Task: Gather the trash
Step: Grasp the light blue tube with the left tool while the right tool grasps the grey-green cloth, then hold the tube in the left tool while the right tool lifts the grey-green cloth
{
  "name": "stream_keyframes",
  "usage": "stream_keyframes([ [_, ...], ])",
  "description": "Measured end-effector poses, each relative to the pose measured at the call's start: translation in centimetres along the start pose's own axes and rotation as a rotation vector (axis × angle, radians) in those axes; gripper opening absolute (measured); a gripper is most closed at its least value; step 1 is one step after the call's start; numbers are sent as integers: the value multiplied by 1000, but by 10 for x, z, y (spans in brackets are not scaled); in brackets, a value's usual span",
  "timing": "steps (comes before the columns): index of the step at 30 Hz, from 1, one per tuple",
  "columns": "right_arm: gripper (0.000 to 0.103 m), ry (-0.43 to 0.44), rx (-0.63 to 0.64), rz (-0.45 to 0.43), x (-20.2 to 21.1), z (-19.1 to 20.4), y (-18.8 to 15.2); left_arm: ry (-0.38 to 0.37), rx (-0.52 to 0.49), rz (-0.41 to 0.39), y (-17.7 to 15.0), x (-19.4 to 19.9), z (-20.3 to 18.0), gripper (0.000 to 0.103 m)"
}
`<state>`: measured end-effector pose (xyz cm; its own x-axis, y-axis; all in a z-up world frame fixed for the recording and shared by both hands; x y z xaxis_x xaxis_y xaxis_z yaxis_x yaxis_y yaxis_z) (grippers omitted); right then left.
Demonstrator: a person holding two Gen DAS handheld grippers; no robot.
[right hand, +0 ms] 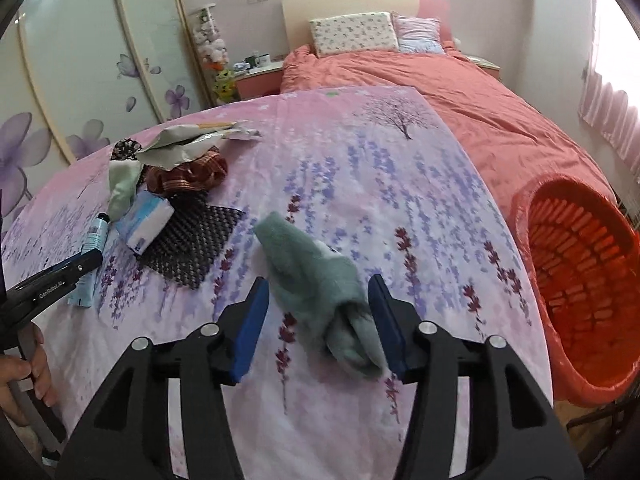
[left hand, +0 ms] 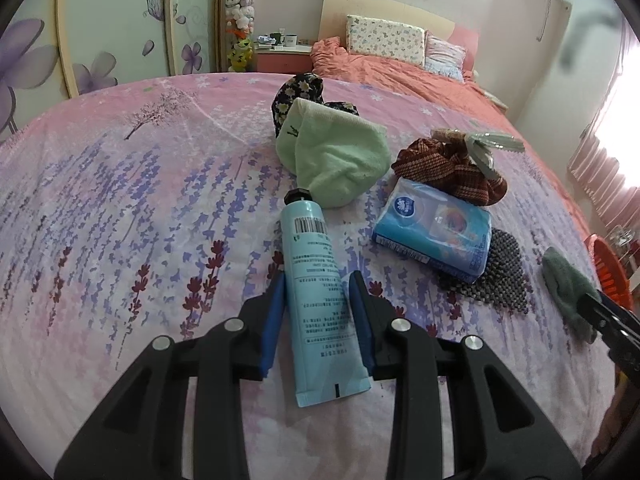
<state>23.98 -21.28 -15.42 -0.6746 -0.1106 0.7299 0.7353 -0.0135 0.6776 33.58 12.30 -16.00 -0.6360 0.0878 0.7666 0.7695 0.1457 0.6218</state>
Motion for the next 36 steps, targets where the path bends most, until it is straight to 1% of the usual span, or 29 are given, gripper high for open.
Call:
stream_keyframes([
  [4, 55, -39, 24, 21, -13, 0, 2, -14, -21, 6, 2, 1, 5, 33],
  [5, 49, -47, 23, 31, -17, 0, 0, -18, -23, 8, 3, 1, 8, 33],
  [6, 35, -54, 16, 40, -18, -2, -2, -24, -25, 11, 4, 1, 9, 32],
  [7, 33, -60, 5, 29, -16, -3, -3, -31, -26, 14, 5, 1, 10, 32],
  [8, 19, -58, -12, 27, -14, -5, -4, -41, -28, 17, 6, 0, 12, 32],
  [9, 16, -58, -26, 26, -13, -6, -6, -49, -32, 20, 7, 1, 14, 32],
  [10, 16, -68, -36, 24, -11, -7, -7, -55, -44, 21, 7, 1, 15, 31],
  [13, 15, -94, -42, 24, -10, -8, -9, -38, -77, 14, 9, 3, 23, 31],
  [17, 16, -114, -29, 26, -11, -5, -10, -23, -57, -3, 17, 4, 33, 32],
  [21, 16, -104, -39, 26, -11, -6, -10, 6, -74, -9, 22, -2, 27, 32],
  [23, 16, -98, -44, 26, -12, -5, -10, 27, -83, 10, 19, -9, 25, 32],
  [24, 16, -95, -47, 26, -12, -6, -10, 35, -84, 6, 20, -8, 25, 32],
  [29, 17, -79, -60, 25, -12, -7, -11, 37, -77, 9, 19, -10, 26, 32],
  [34, 17, -64, -70, 25, -12, -10, -10, 85, -113, 13, 17, -12, 19, 32],
  [36, 17, -53, -80, 24, -13, -11, -10, 84, -111, 13, 17, -12, 17, 32],
])
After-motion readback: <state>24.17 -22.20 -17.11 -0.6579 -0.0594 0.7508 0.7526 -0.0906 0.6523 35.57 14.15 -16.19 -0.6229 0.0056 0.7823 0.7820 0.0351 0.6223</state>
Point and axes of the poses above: each gripper's, at about its wrist camera, not at the fingertips, and x roughly against the way its jaws point, z to its left, y to its top, the point moved 7 cm from there along -x, roughly the way its jaws point, and after that the axes turned 2 degrees about x, right-handed, at the moved point
